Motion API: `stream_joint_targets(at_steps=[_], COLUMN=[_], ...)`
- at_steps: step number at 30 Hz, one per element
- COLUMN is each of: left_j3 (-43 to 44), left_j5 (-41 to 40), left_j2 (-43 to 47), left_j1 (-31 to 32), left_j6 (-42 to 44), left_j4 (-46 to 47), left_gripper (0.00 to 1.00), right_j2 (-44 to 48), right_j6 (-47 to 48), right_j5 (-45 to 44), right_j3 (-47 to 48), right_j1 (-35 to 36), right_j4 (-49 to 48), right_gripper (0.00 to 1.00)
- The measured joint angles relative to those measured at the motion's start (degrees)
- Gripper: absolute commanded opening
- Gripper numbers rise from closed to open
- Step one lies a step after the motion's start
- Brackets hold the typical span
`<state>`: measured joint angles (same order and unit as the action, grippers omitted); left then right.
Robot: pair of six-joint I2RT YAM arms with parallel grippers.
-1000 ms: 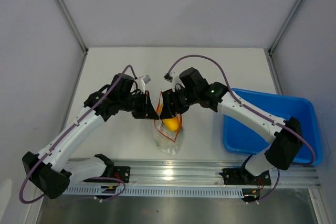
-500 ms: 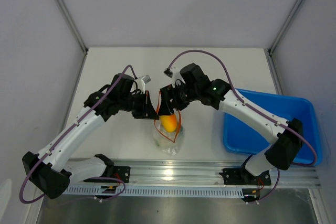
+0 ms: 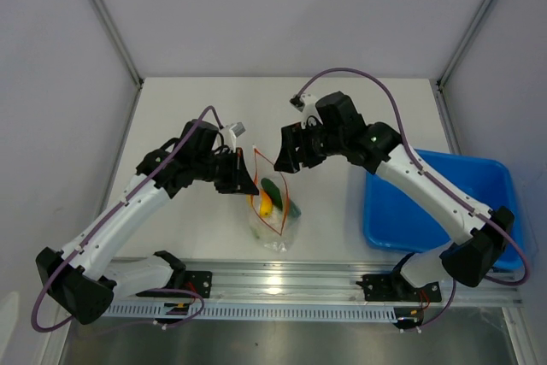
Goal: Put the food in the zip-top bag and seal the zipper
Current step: Place the fake fruit in the zipper food storage bag, then adjust the zipper food storage bag at the center of the board.
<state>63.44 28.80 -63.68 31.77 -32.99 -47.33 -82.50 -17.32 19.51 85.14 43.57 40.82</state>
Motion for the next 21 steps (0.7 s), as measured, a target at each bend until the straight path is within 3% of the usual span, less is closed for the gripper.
stream_joint_targets(at_steps=[13, 19, 21], left_j3=[0.0, 0.0, 0.0], left_j5=[0.0, 0.0, 0.0], left_j2=[0.4, 0.8, 0.9], left_j1=[0.0, 0.0, 0.0], left_j6=[0.0, 0.0, 0.0], left_j4=[0.0, -0.1, -0.1], left_gripper=[0.01, 0.01, 0.0], right_j2=[1.2, -3.7, -4.8], right_j6=[-1.0, -1.0, -0.9], right_j5=[3.1, 4.6, 5.0], right_j3=[-4.9, -4.8, -4.9], right_j1=[-0.2, 0.4, 0.5], right_j4=[-0.6, -0.8, -0.8], right_gripper=[0.48, 0.35, 0.26])
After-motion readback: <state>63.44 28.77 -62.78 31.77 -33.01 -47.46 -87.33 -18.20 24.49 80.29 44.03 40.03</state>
